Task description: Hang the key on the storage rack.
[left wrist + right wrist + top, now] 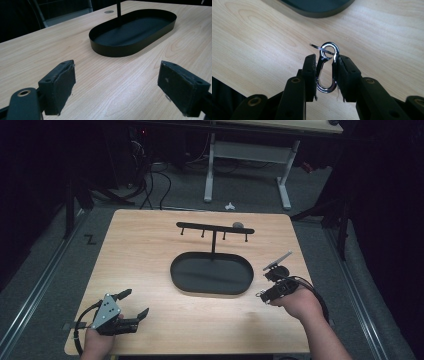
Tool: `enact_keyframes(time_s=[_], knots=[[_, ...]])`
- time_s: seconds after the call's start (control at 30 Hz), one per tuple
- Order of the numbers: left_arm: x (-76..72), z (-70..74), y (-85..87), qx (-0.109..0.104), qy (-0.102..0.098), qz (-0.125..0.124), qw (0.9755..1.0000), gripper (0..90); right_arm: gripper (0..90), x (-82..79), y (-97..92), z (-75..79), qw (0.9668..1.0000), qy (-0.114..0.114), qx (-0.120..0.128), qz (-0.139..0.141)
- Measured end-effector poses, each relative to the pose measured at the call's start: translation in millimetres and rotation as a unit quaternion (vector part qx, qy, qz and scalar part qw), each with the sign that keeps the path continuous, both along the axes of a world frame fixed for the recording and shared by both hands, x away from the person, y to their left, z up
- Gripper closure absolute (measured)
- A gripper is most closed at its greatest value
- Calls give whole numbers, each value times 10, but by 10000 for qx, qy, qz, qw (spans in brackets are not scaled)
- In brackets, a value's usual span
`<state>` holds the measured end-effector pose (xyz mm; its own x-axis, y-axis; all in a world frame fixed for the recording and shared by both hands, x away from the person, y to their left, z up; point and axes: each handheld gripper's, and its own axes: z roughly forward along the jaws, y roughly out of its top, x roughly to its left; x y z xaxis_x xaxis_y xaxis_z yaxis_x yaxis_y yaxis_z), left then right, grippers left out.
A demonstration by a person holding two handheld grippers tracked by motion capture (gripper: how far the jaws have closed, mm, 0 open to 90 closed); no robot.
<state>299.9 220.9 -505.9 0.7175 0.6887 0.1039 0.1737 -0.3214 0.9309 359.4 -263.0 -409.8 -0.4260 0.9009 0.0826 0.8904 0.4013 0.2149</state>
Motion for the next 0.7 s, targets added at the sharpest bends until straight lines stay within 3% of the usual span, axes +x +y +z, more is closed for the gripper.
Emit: enact_keyframes(time_s=[0.7], knots=[[16,-4,-31,22,-2,-35,10000,152,695,250,53,522,9996,-258,126,-85]])
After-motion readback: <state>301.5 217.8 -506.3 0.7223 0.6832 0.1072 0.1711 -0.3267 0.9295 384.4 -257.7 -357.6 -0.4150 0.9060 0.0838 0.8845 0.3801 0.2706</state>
